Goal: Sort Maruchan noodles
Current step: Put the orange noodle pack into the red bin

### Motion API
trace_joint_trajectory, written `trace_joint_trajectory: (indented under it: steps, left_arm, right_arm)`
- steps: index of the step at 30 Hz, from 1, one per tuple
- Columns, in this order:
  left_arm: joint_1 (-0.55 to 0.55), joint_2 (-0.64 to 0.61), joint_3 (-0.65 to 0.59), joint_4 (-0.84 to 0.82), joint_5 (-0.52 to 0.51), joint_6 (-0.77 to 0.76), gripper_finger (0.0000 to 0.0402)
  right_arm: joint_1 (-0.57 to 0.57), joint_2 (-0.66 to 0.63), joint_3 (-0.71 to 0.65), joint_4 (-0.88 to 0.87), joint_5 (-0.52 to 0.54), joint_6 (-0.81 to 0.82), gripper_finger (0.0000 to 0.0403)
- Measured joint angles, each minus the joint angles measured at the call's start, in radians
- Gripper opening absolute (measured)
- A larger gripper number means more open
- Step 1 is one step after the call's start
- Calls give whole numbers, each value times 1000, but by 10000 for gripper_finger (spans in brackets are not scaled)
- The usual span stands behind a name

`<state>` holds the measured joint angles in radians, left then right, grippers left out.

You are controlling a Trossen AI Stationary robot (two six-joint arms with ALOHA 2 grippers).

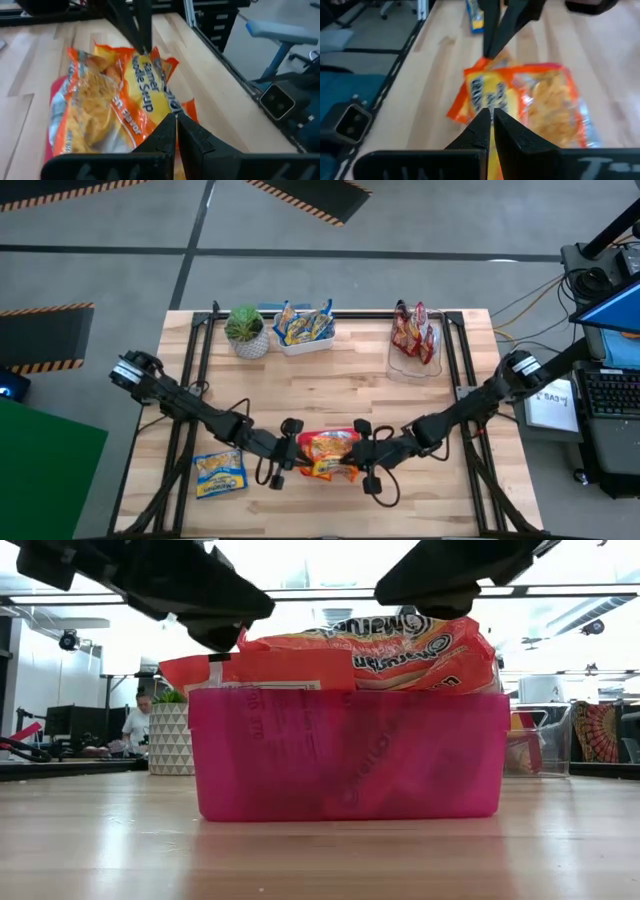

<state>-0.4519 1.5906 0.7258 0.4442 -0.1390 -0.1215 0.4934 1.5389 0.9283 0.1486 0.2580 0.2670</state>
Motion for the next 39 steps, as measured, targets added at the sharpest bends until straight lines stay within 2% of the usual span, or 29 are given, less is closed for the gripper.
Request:
trace_joint_trajectory:
  steps: [11,18,26,29,35,39]
  left_arm:
    - [0,103,0,30,-6,-32,0]
    - [0,70,0,-85,-8,-79,0]
    - [1,-4,-1,-83,-10,-29,0]
    - [2,-15,8,-66,-47,30,0]
    - [17,13,13,16,-212,133,0]
    - [46,46,12,46,-219,137,0]
  right_arm:
    - [3,106,2,-2,5,26,13]
    - [3,99,2,-29,0,25,13]
    - [4,17,-2,-42,-10,8,13]
    - [4,-10,-1,-46,-5,-15,13]
    - [-1,-30,-1,-46,46,-77,13]
    - [-18,-29,-11,-47,58,-96,13]
